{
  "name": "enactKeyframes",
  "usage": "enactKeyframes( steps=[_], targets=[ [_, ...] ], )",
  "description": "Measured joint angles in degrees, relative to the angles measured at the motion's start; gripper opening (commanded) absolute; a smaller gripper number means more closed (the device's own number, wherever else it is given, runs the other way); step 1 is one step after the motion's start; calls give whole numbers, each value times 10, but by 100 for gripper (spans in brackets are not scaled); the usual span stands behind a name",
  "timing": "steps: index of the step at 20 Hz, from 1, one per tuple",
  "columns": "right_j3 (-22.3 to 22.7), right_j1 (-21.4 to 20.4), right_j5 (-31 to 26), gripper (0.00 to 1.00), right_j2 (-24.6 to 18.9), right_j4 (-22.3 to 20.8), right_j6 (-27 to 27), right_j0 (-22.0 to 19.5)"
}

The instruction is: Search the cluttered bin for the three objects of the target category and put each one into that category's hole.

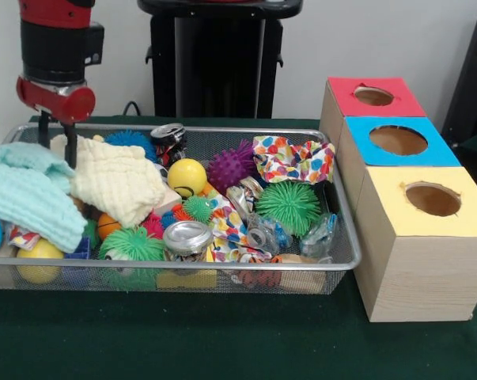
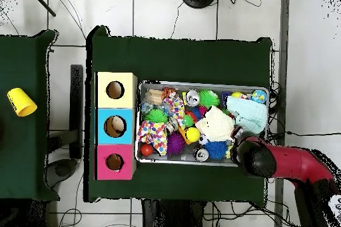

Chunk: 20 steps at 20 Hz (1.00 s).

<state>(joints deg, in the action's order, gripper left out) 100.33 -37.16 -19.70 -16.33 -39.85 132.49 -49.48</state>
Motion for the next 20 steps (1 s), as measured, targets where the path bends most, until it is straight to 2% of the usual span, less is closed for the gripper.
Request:
enactKeyframes(
  steps=[3, 8, 19, 20],
  targets=[
    [-2, 33, -6, 100, -32, 0, -2, -28],
    [-6, 60, -8, 100, -75, 7, -4, -57],
    [-28, 90, -42, 100, -90, 7, -4, -46],
    [-32, 92, -47, 0, -91, 7, -4, -41]
  ],
)
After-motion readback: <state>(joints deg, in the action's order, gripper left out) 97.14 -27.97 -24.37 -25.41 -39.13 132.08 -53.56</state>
